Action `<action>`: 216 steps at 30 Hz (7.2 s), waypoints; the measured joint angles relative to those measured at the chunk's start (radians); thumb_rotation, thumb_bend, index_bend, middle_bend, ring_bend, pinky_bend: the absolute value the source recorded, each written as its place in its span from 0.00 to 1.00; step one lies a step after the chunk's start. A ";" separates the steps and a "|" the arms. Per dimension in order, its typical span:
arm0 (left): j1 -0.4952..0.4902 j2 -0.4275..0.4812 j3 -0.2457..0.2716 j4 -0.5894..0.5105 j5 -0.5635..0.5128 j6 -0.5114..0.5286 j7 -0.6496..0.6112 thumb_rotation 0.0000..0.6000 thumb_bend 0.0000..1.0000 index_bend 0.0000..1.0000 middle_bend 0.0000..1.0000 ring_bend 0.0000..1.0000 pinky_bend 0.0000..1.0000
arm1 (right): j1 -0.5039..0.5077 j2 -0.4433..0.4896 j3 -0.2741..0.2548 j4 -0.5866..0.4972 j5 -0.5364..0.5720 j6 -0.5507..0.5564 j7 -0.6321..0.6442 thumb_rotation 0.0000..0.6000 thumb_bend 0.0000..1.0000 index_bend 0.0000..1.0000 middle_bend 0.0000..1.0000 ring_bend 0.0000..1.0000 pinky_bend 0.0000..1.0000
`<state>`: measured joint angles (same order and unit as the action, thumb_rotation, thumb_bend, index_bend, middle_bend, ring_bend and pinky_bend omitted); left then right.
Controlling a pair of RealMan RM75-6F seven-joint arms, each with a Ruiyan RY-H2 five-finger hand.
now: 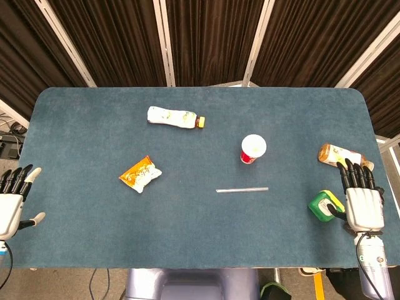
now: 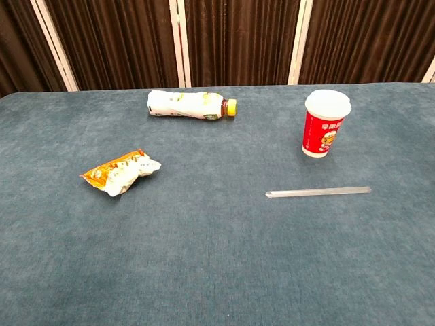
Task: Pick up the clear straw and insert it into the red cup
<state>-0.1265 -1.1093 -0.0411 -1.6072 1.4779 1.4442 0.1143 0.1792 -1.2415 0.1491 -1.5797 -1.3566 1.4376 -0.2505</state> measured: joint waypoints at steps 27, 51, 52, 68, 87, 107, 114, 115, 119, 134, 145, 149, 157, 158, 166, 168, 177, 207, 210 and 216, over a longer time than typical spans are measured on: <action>-0.011 0.002 -0.003 0.001 0.001 -0.012 0.004 1.00 0.08 0.00 0.00 0.00 0.00 | -0.006 -0.014 0.004 -0.036 -0.034 0.038 0.027 1.00 0.14 0.16 0.00 0.00 0.00; -0.013 0.003 -0.001 0.006 0.004 -0.013 -0.004 1.00 0.08 0.00 0.00 0.00 0.00 | 0.201 -0.314 0.040 -0.042 0.083 -0.198 -0.175 1.00 0.24 0.48 0.14 0.00 0.00; -0.013 0.004 -0.001 0.006 0.005 -0.012 -0.005 1.00 0.08 0.00 0.00 0.00 0.00 | 0.206 -0.331 0.039 -0.034 0.092 -0.205 -0.182 1.00 0.24 0.48 0.15 0.00 0.00; -0.014 0.004 0.000 0.008 0.005 -0.013 -0.009 1.00 0.08 0.00 0.00 0.00 0.00 | 0.268 -0.513 0.045 0.155 0.150 -0.245 -0.192 1.00 0.27 0.52 0.37 0.15 0.18; -0.017 0.006 0.000 0.006 0.004 -0.017 -0.011 1.00 0.08 0.00 0.00 0.00 0.00 | 0.321 -0.577 0.079 0.257 0.211 -0.278 -0.222 1.00 0.30 0.52 0.47 0.28 0.43; -0.018 0.007 0.000 0.008 0.005 -0.018 -0.014 1.00 0.08 0.00 0.00 0.00 0.00 | 0.381 -0.626 0.100 0.264 0.305 -0.312 -0.347 1.00 0.30 0.52 0.47 0.28 0.43; -0.019 0.007 0.000 0.008 0.005 -0.018 -0.014 1.00 0.08 0.00 0.00 0.00 0.00 | 0.407 -0.653 0.112 0.285 0.336 -0.318 -0.381 1.00 0.31 0.52 0.47 0.28 0.43; -0.019 0.007 0.001 0.008 0.005 -0.018 -0.014 1.00 0.08 0.00 0.00 0.00 0.00 | 0.409 -0.656 0.113 0.289 0.339 -0.319 -0.384 1.00 0.31 0.52 0.47 0.28 0.43; -0.019 0.007 0.001 0.009 0.006 -0.019 -0.016 1.00 0.08 0.00 0.00 0.00 0.00 | 0.418 -0.667 0.114 0.302 0.349 -0.319 -0.392 1.00 0.32 0.52 0.47 0.28 0.43; -0.020 0.008 0.001 0.009 0.007 -0.020 -0.017 1.00 0.08 0.00 0.00 0.00 0.00 | 0.435 -0.674 0.111 0.301 0.414 -0.332 -0.461 1.00 0.38 0.52 0.44 0.28 0.43; -0.021 0.008 0.001 0.009 0.007 -0.020 -0.016 1.00 0.08 0.00 0.00 0.00 0.00 | 0.440 -0.674 0.104 0.295 0.431 -0.331 -0.466 1.00 0.45 0.52 0.44 0.28 0.43; -0.021 0.008 0.001 0.009 0.007 -0.021 -0.017 1.00 0.08 0.00 0.00 0.00 0.00 | 0.441 -0.674 0.101 0.293 0.432 -0.331 -0.464 1.00 0.45 0.53 0.44 0.28 0.43; -0.022 0.009 0.001 0.009 0.006 -0.021 -0.017 1.00 0.08 0.00 0.00 0.00 0.00 | 0.432 -0.660 0.085 0.249 0.407 -0.310 -0.448 1.00 0.44 0.53 0.44 0.28 0.43; -0.022 0.008 0.001 0.009 0.007 -0.021 -0.016 1.00 0.08 0.00 0.00 0.00 0.00 | 0.429 -0.656 0.082 0.238 0.402 -0.305 -0.445 1.00 0.43 0.53 0.44 0.28 0.43; -0.022 0.008 0.001 0.010 0.008 -0.020 -0.015 1.00 0.08 0.00 0.00 0.00 0.00 | 0.388 -0.598 0.049 0.100 0.331 -0.240 -0.394 1.00 0.43 0.53 0.44 0.28 0.43; -0.022 0.007 0.001 0.010 0.008 -0.020 -0.015 1.00 0.08 0.00 0.00 0.00 0.00 | 0.371 -0.578 0.041 0.060 0.309 -0.215 -0.375 1.00 0.43 0.54 0.44 0.28 0.43; -0.022 0.007 0.002 0.010 0.009 -0.018 -0.013 1.00 0.08 0.00 0.00 0.00 0.00 | 0.298 -0.487 0.053 -0.105 0.257 -0.118 -0.243 1.00 0.43 0.54 0.44 0.28 0.43; -0.028 0.008 0.000 0.010 0.005 -0.025 -0.014 1.00 0.08 0.00 0.00 0.00 0.00 | 0.320 -0.435 0.589 -0.149 0.556 -0.181 0.565 1.00 0.43 0.55 0.42 0.24 0.36; -0.028 0.008 0.000 0.010 0.006 -0.025 -0.014 1.00 0.08 0.00 0.00 0.00 0.00 | 0.328 -0.439 0.593 -0.147 0.582 -0.196 0.574 1.00 0.43 0.55 0.42 0.24 0.36; -0.029 0.009 -0.001 0.009 0.002 -0.028 -0.013 1.00 0.08 0.00 0.00 0.00 0.00 | 0.347 -0.445 0.597 -0.132 0.611 -0.206 0.581 1.00 0.42 0.55 0.42 0.24 0.36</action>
<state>-0.1554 -1.1007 -0.0423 -1.5981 1.4796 1.4159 0.1011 0.5263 -1.6869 0.7464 -1.7121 -0.7460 1.2312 0.3301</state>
